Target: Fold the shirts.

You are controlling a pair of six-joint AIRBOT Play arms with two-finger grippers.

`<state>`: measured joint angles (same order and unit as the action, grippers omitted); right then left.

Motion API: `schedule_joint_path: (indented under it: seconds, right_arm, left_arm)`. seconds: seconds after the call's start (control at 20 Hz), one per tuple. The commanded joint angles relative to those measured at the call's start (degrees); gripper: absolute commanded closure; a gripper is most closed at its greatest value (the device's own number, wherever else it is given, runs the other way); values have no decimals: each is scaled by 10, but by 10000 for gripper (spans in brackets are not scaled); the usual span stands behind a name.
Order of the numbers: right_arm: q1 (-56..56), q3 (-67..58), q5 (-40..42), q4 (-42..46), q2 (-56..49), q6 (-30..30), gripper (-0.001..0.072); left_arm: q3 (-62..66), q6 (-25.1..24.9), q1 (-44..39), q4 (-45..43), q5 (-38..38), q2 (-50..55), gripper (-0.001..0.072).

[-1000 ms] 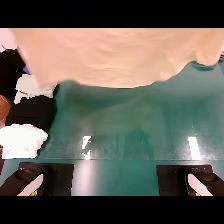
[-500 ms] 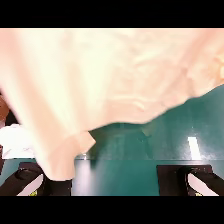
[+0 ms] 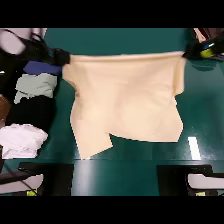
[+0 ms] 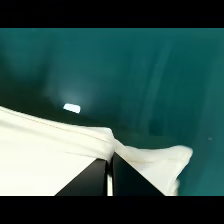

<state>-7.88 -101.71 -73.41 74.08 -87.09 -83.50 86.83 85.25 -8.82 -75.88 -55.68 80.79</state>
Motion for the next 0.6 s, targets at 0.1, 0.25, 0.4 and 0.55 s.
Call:
schedule_joint_path:
  seconds: [0.1,0.25,0.4,0.55]
  right_arm:
    - [-16,-13,41,-41,-126,4,689]
    - [-18,-52,14,-41,-141,4,316]
    - [-1,-47,-46,-40,-96,19,316]
    - [22,41,-62,-41,-9,24,317]
  left_arm:
    - [-22,35,2,-3,96,117,297]
    - [0,52,4,-9,44,115,156]
    - [7,47,33,-41,-103,87,157]
    - [-110,43,68,-53,-140,11,157]
